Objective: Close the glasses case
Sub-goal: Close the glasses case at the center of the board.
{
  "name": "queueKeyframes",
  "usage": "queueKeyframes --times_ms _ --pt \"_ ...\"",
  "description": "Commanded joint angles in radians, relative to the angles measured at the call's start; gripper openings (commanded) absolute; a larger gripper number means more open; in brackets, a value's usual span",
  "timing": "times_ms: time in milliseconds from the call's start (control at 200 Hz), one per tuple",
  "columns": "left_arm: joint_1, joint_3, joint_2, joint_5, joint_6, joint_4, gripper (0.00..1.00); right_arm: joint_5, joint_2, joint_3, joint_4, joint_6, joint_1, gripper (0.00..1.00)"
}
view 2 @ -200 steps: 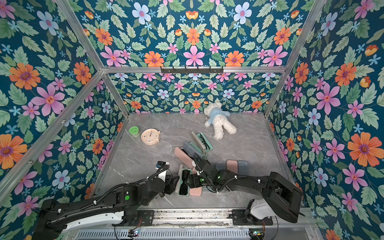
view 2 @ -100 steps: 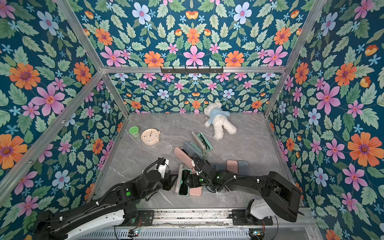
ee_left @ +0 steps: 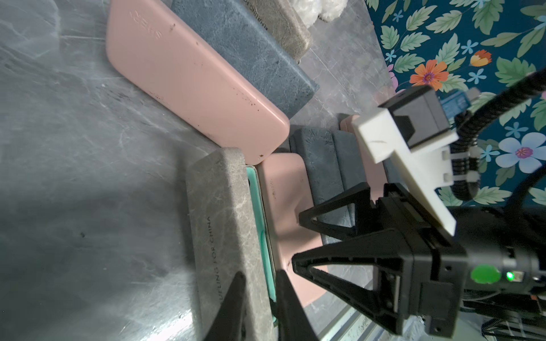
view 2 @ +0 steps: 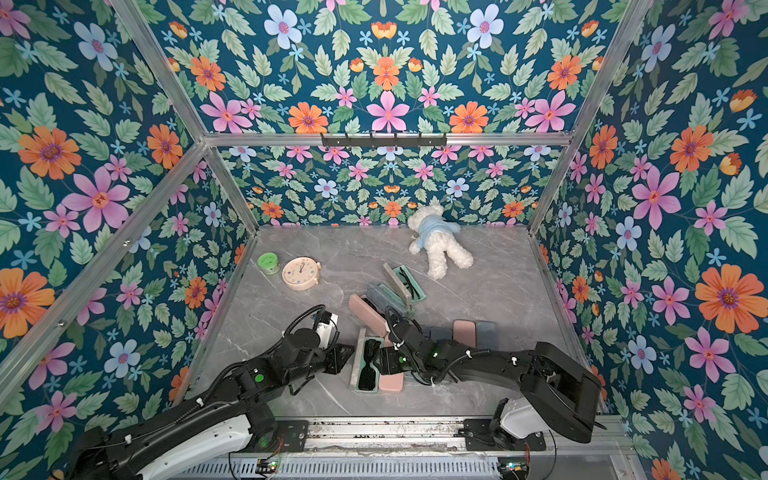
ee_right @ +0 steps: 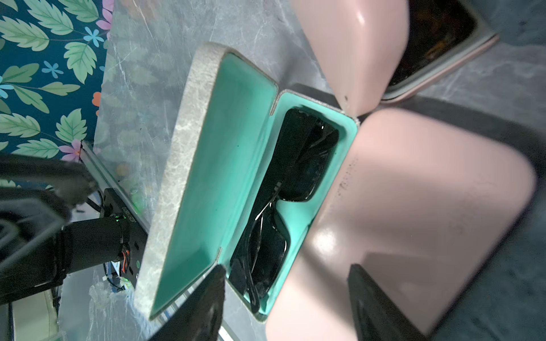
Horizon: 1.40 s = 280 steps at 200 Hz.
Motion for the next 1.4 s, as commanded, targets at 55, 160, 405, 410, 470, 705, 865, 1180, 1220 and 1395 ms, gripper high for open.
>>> queueKeyframes --times_ms 55,160,405,410,470,705,865,1180,1220,1395 --pt "0.01 0.007 0.005 0.012 0.022 -0.021 0.22 0.008 -0.002 -0.001 0.009 0.005 0.002 0.67" --pt "0.011 0.002 0.019 0.039 0.028 0.005 0.22 0.006 0.007 -0.002 0.011 0.003 0.001 0.67" --pt "0.017 0.007 0.09 0.061 0.045 0.03 0.22 0.011 0.015 -0.007 0.016 0.003 0.003 0.67" --pt "0.017 0.008 0.091 0.061 0.045 0.029 0.21 0.011 0.015 -0.007 0.016 0.004 0.002 0.67" --pt "0.02 0.009 0.103 0.065 0.051 0.034 0.21 0.011 0.018 -0.007 0.016 0.004 0.001 0.67" --pt "0.027 0.003 0.124 0.068 0.054 0.037 0.18 0.026 0.02 -0.009 0.004 0.003 0.002 0.65" --pt "0.028 -0.003 0.13 0.072 0.054 0.043 0.18 0.052 0.023 -0.005 -0.025 0.002 0.001 0.6" --pt "0.03 -0.003 0.137 0.083 0.056 0.05 0.17 0.093 0.038 0.027 -0.096 -0.007 0.007 0.48" --pt "0.029 -0.002 0.139 0.085 0.056 0.053 0.17 0.1 0.041 0.035 -0.108 -0.008 0.01 0.47" --pt "0.03 -0.009 0.151 0.094 0.057 0.067 0.16 0.158 0.074 0.09 -0.202 -0.014 0.027 0.39"
